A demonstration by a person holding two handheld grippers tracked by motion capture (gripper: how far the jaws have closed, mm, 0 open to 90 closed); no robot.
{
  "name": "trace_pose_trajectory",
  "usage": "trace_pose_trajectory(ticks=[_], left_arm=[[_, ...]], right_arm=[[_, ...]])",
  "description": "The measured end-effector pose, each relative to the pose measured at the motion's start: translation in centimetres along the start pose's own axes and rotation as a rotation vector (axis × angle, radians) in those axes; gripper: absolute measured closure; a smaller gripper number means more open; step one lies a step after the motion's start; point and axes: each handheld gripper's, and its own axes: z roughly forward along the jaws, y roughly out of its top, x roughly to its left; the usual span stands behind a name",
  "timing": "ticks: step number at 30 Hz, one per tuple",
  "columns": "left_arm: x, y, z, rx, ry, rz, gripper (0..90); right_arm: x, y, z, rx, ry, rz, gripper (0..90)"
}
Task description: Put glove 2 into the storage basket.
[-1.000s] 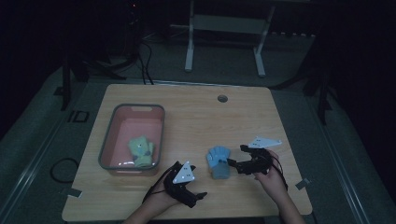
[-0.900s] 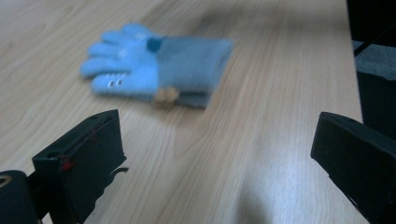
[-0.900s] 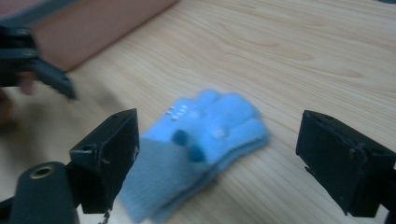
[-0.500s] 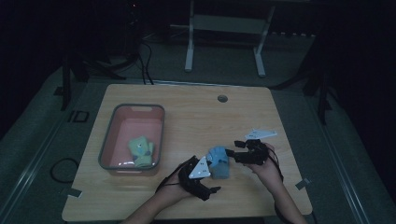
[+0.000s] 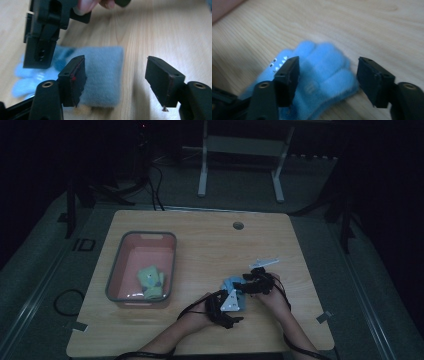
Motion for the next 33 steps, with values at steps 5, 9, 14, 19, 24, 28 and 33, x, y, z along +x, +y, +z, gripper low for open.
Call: trace_pose_trajectory(ticks=[5, 9, 14, 19, 24, 28, 33], left_arm=[[0.1, -0.2, 0.0, 0.006, 0.017, 0.017, 38.5], [-0.1, -0.3, 0.3, 0.020, 0.069, 0.042, 47.4], [0.0, -0.1, 0.4, 0.040, 0.104, 0.048, 63.2], [0.2, 0.2, 0.1, 0.044, 0.097, 0.038, 71.7], [0.6, 0.3, -0.3, 0.049, 0.076, 0.023, 74.3], [0.8, 0.6, -0.8, 0.071, 0.069, 0.026, 74.7], [0.9, 0.7, -1.8, 0.070, 0.077, 0.025, 74.9]], right_arm=[[0.3, -0.2, 0.4, 0.012, -0.025, -0.045, 31.6], [0.7, -0.3, 0.4, 0.014, -0.031, -0.065, 39.2], [0.8, -0.4, 0.3, 0.020, 0.047, -0.045, 64.1], [1.1, -0.1, 0.4, 0.053, 0.062, -0.037, 73.4], [1.0, 0.2, 0.2, 0.052, 0.063, -0.035, 76.7], [1.5, 0.8, -0.3, 0.035, 0.063, -0.040, 80.5], [1.9, 1.5, -0.8, 0.024, 0.073, -0.048, 81.8]])
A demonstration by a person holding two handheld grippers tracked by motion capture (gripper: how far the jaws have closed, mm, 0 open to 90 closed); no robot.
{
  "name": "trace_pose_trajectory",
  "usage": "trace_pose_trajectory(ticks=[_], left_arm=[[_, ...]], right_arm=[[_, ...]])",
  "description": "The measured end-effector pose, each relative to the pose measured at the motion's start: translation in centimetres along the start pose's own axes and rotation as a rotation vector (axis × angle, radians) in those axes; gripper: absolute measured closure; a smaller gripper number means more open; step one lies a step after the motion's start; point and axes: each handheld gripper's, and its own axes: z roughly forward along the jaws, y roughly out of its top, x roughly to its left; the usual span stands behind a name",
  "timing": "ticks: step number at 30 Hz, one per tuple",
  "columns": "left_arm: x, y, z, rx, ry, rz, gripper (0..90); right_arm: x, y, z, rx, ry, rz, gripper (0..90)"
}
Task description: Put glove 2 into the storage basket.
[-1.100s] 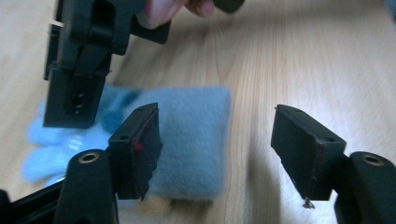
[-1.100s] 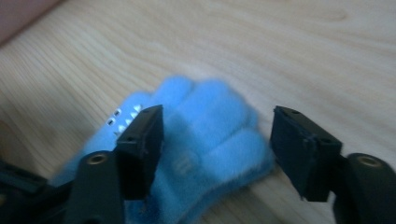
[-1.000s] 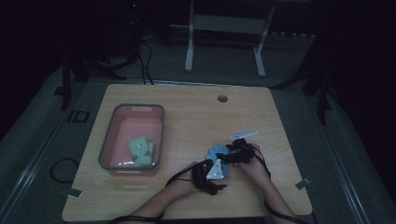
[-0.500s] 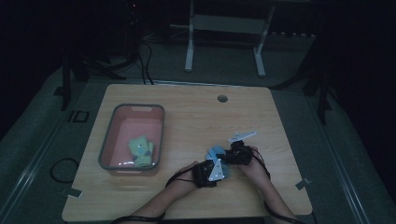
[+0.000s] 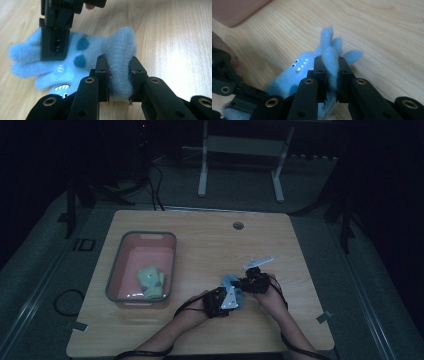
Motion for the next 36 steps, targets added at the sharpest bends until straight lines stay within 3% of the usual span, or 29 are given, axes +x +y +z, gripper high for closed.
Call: trace_pose_trajectory(ticks=[8, 18, 36], left_arm=[[0.8, 0.8, -2.2, -0.001, 0.022, 0.008, 75.1], [1.4, 1.2, -4.8, 0.007, 0.064, 0.027, 75.1], [2.7, 0.3, -9.3, 0.032, 0.119, 0.026, 75.1]], right_arm=[[0.9, 1.8, -1.2, -0.055, 0.026, -0.008, 82.2], [2.1, 4.4, -2.0, -0.080, 0.046, -0.040, 82.3], [5.1, 8.8, -1.4, -0.100, 0.071, -0.110, 82.4]])
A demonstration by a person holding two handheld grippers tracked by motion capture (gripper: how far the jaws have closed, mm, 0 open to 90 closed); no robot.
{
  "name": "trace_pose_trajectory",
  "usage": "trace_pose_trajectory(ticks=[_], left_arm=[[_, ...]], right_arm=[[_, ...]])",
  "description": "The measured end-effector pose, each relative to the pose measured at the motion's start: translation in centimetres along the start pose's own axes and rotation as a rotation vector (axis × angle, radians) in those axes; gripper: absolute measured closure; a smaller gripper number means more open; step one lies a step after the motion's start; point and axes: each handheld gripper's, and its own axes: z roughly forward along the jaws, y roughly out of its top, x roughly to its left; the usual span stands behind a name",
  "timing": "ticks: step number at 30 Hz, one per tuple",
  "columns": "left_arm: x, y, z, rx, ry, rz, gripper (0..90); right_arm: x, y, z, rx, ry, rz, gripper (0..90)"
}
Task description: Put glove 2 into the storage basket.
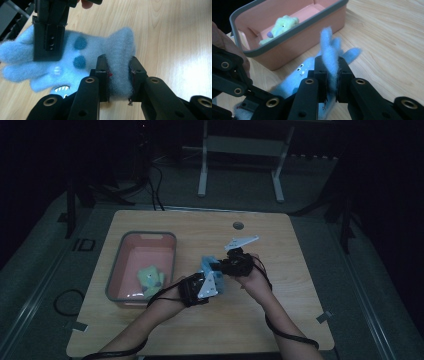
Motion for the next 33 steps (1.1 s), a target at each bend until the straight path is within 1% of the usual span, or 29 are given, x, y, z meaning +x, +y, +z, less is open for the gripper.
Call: trace_pose_trajectory(ticks=[2, 3, 5, 14, 16, 17, 18, 19, 21, 23, 24, 26, 28, 29, 30, 33], left_arm=[[0.1, -0.4, -0.4, 0.008, 0.002, -0.003, 75.1], [0.1, -0.4, -0.4, 0.008, 0.002, -0.003, 75.1], [0.4, -0.8, -1.3, 0.018, 0.013, -0.003, 75.1], [1.5, -2.1, -4.0, 0.036, 0.054, -0.023, 75.2], [1.5, -2.1, -4.0, 0.036, 0.054, -0.023, 75.2], [1.8, -2.7, -4.8, 0.043, 0.067, -0.034, 75.2], [1.9, -3.0, -5.1, 0.044, 0.067, -0.036, 75.2], [2.0, -3.2, -5.3, 0.044, 0.069, -0.045, 75.2], [2.1, -3.5, -5.5, 0.048, 0.074, -0.048, 75.2], [2.2, -4.2, -6.1, 0.056, 0.082, -0.062, 75.2], [2.2, -4.2, -6.1, 0.056, 0.082, -0.062, 75.2], [2.4, -4.8, -6.7, 0.064, 0.088, -0.072, 75.2], [2.4, -4.8, -6.7, 0.064, 0.088, -0.072, 75.2], [2.5, -5.2, -7.1, 0.069, 0.096, -0.078, 75.2], [2.6, -5.4, -7.3, 0.072, 0.098, -0.078, 75.2], [2.7, -6.0, -7.9, 0.075, 0.104, -0.085, 75.2]], right_arm=[[0.4, 0.5, 0.3, 0.004, 0.009, -0.016, 82.4], [0.4, 0.5, 0.3, 0.004, 0.009, -0.016, 82.4], [0.8, 1.2, 0.8, 0.009, 0.016, -0.029, 82.5], [2.2, 3.6, 2.5, -0.021, 0.040, -0.037, 82.6], [2.4, 3.9, 2.7, -0.022, 0.046, -0.036, 82.6], [2.7, 4.4, 3.3, -0.022, 0.052, -0.040, 82.6], [2.9, 4.6, 3.5, -0.021, 0.053, -0.041, 82.6], [3.1, 4.9, 3.8, -0.020, 0.057, -0.048, 82.5], [3.5, 5.3, 4.3, -0.018, 0.061, -0.059, 82.6], [3.9, 5.7, 4.9, -0.017, 0.068, -0.062, 82.6], [4.1, 6.0, 5.1, -0.015, 0.069, -0.063, 82.6], [4.5, 6.4, 5.7, -0.012, 0.074, -0.074, 82.6], [4.6, 6.6, 5.9, -0.013, 0.077, -0.079, 82.6], [5.1, 7.1, 6.4, -0.011, 0.082, -0.087, 82.6], [5.1, 7.1, 6.4, -0.011, 0.082, -0.087, 82.6], [5.7, 7.6, 7.0, -0.013, 0.085, -0.096, 82.6]])
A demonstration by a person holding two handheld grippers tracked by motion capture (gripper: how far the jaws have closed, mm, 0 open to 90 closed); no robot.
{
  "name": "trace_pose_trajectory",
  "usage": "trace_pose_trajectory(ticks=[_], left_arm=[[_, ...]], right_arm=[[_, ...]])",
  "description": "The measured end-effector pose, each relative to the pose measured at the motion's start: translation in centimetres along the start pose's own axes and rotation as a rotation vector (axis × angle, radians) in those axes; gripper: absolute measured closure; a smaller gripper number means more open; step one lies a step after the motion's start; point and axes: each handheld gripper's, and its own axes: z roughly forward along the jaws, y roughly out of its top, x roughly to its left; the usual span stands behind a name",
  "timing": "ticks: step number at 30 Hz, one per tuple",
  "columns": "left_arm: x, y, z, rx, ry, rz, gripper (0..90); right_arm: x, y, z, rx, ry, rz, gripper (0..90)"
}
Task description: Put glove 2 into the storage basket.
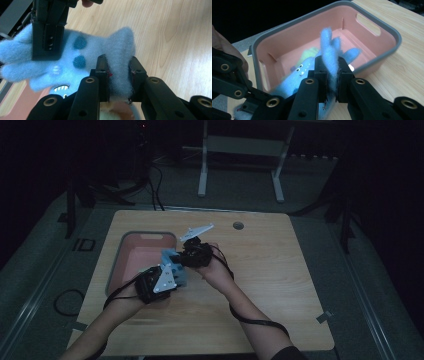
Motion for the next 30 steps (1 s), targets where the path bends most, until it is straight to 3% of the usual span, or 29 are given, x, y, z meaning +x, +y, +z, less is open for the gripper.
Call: trace_pose_trajectory(ticks=[20, 30], left_arm=[[1.2, -4.0, -2.7, 0.040, 0.037, -0.072, 75.2], [1.7, -5.4, -1.5, 0.071, 0.013, -0.104, 75.1]], right_arm=[[2.1, 2.7, 4.6, 0.010, 0.062, -0.021, 82.5], [1.5, 2.0, 6.9, 0.040, 0.052, 0.008, 82.5]])
